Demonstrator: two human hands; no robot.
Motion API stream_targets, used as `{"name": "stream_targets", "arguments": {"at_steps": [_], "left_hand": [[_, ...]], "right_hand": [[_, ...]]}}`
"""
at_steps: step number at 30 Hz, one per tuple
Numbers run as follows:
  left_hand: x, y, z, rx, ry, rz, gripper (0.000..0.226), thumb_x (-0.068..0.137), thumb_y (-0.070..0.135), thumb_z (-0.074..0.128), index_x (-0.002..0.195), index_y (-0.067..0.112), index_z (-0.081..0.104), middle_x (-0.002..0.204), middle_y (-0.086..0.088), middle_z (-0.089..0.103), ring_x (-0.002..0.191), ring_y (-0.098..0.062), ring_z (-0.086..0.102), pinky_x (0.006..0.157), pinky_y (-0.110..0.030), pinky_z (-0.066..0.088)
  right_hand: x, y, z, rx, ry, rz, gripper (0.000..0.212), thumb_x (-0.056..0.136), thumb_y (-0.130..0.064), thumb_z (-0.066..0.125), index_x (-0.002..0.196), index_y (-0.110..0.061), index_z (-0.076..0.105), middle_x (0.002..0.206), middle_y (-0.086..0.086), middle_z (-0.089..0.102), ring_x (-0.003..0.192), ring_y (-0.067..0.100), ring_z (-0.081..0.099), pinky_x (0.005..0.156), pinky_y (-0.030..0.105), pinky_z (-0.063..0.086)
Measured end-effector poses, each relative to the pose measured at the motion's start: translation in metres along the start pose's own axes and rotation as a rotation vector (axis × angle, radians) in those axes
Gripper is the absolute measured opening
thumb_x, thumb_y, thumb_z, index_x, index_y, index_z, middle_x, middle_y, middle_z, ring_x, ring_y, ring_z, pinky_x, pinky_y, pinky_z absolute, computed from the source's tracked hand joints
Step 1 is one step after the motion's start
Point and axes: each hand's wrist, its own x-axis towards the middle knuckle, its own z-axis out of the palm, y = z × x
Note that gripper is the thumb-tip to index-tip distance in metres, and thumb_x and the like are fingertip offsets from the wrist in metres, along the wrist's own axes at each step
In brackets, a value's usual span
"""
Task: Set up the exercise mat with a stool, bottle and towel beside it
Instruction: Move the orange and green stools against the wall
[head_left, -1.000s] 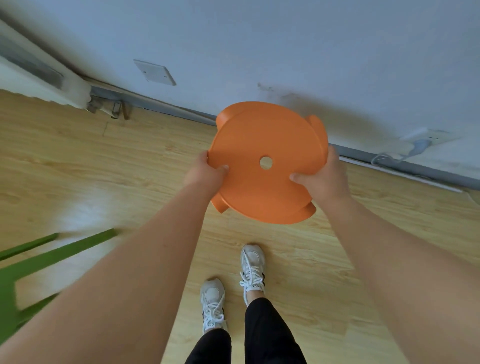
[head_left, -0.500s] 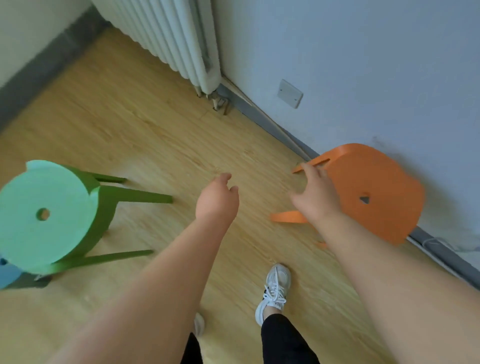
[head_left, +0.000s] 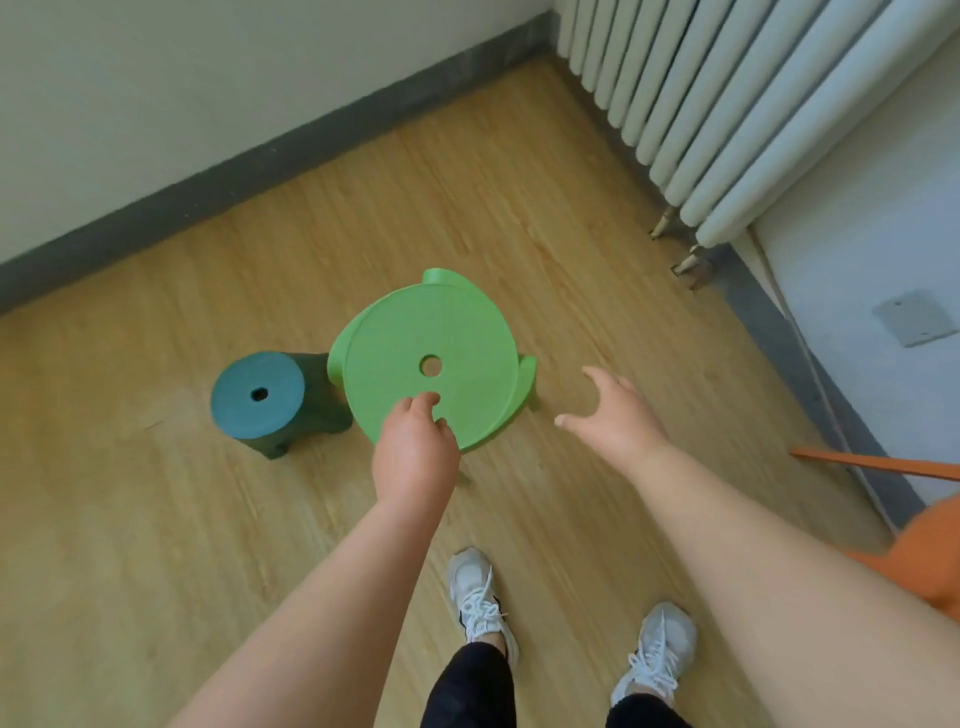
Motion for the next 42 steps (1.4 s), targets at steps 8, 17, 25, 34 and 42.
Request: {"name": "stream_targets", "arguments": {"at_steps": [8,17,25,34,42], "left_hand": [[0.063,-0.05,-0.021,-0.132,-0.012,-0.286,0.046,0.094,0.026,0.048,0.139,0.018,0.042,0.137,-0.003,0.047,0.115,-0.025,0.054,0.087,-0.039,0.049],[0.107,-0.084,0.017,-0.571,-0.224,-0.64,0.071,0.077,0.045,0.073,0.133,0.011,0.044,0.128,-0.007,0.058,0.112,-0.028,0.058,0.087,-0.036,0.047],[0.133,-0.097,0.036,-0.89,-0.292,-0.806,0.071,0.069,0.038,0.082,0.128,0.014,0.05,0.117,-0.003,0.062,0.097,-0.022,0.06,0.085,-0.036,0.046],[0.123,-0.085,0.024,-0.837,-0.4,-0.743,0.074,0.064,0.032,0.086,0.126,0.011,0.051,0.112,-0.003,0.063,0.093,-0.02,0.061,0.083,-0.034,0.048],[0.104,-0.033,0.016,-0.662,-0.532,-0.559,0.082,0.055,0.037,0.091,0.124,0.012,0.054,0.114,-0.005,0.066,0.102,-0.025,0.063,0.097,-0.042,0.049]], "right_hand": [[0.054,-0.081,0.03,-0.05,-0.073,-0.055,0.089,0.073,-0.035,0.082,0.148,-0.022,0.035,0.143,0.01,0.045,0.129,0.031,0.046,0.105,0.041,0.039],[0.139,-0.108,0.042,0.057,-0.167,0.082,0.095,0.072,-0.019,0.084,0.15,-0.018,0.029,0.145,0.007,0.048,0.129,0.031,0.049,0.106,0.045,0.04],[0.177,-0.092,0.05,0.344,-0.418,0.236,0.076,0.069,-0.005,0.083,0.135,-0.013,0.046,0.122,0.009,0.064,0.103,0.03,0.064,0.093,0.046,0.052],[0.164,-0.066,0.037,0.422,-0.45,0.272,0.077,0.072,-0.001,0.079,0.138,-0.014,0.041,0.121,0.009,0.062,0.096,0.027,0.061,0.073,0.035,0.05],[0.11,0.01,0.006,0.609,-0.343,0.402,0.072,0.067,-0.005,0.083,0.131,-0.011,0.049,0.114,0.013,0.067,0.099,0.031,0.068,0.093,0.049,0.053]]}}
